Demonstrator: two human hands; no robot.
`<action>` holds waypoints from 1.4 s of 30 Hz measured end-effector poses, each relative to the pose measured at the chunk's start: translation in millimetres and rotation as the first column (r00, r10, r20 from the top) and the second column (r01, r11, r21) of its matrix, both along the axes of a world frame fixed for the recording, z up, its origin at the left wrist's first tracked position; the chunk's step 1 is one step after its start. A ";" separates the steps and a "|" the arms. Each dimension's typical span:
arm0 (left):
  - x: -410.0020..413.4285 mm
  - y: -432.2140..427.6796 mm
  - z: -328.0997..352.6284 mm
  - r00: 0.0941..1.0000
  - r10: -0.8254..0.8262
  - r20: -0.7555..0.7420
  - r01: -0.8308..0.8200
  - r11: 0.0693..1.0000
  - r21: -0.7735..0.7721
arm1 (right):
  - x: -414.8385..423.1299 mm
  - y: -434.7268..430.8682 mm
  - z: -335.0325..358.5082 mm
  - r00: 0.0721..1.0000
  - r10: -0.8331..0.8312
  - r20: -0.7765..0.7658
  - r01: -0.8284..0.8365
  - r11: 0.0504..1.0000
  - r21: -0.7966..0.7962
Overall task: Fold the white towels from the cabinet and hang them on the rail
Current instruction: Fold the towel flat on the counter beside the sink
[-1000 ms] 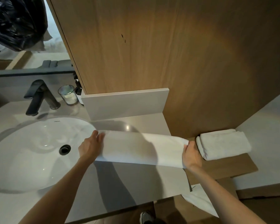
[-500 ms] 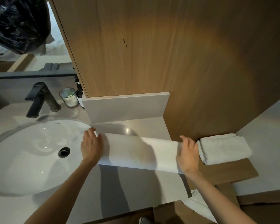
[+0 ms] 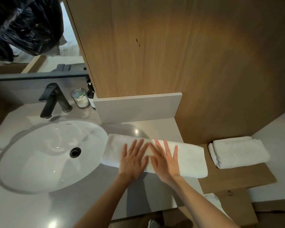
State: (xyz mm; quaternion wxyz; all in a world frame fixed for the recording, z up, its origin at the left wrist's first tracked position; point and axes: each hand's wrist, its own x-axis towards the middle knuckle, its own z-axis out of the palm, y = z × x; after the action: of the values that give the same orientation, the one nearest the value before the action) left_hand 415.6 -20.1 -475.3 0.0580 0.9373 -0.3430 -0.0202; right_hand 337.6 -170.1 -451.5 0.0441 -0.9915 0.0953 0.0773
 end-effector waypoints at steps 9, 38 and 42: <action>20.6 40.2 7.3 0.996 0.088 0.001 -0.088 0.996 0.016 | -29.5 -43.7 8.1 0.990 -0.139 -0.037 0.141 0.989 0.046; -5.7 65.9 20.6 0.982 0.147 -0.119 -0.154 0.987 -0.051 | 47.7 -7.9 45.9 0.993 0.113 -0.035 -0.094 0.935 0.343; -13.5 68.8 27.4 0.978 0.148 -0.148 -0.160 0.985 -0.068 | 38.0 -13.7 39.1 0.993 0.118 -0.002 -0.110 0.937 0.332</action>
State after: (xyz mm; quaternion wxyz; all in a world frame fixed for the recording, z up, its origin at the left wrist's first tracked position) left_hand 402.0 48.7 -447.9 0.1211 0.9542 -0.2649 -0.0687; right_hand 375.6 -183.9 -412.4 0.2048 -0.9728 0.0239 0.1055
